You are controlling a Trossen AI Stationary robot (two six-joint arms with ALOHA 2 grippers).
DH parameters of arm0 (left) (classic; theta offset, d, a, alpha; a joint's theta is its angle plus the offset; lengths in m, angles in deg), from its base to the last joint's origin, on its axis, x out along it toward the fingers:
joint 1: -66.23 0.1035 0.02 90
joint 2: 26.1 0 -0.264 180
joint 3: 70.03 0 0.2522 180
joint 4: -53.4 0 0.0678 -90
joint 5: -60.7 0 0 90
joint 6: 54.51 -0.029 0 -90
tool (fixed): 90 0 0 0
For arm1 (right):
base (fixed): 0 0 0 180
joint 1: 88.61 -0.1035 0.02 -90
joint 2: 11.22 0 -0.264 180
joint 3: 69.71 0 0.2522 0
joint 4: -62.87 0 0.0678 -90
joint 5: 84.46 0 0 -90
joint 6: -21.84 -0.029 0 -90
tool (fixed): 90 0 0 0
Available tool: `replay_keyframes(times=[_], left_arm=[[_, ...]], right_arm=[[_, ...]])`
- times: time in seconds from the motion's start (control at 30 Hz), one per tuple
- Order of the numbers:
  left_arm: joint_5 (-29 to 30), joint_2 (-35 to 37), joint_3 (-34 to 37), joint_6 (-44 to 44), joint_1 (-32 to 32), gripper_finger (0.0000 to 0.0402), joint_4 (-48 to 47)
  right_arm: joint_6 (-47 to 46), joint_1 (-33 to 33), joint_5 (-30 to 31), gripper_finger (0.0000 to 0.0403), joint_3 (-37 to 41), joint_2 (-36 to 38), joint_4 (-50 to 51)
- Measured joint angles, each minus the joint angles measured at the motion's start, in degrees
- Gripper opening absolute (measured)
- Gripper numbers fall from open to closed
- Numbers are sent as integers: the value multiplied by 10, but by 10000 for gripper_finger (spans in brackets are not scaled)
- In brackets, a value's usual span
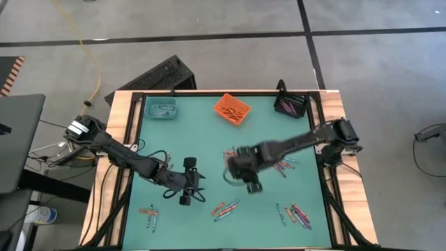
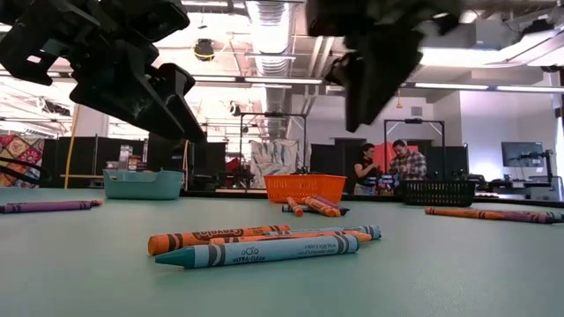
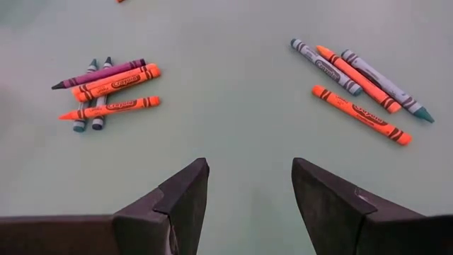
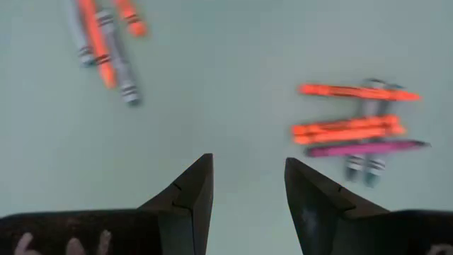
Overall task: Sort crayons
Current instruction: Put the blue crayon into the blue bin
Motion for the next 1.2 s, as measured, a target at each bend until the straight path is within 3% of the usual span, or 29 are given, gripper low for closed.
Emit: replay_keyframes(times=[0.33,1.0,1.2], left_arm=[[9,0,0,-1,0,194,11],[13,0,0,-110,31,194,84],[-21,0,0,-134,58,194,125]], right_arm=[[-115,-113,93,166,62,0,33],[-542,-301,90,166,94,0,61],[-660,-347,106,166,94,0,75]])
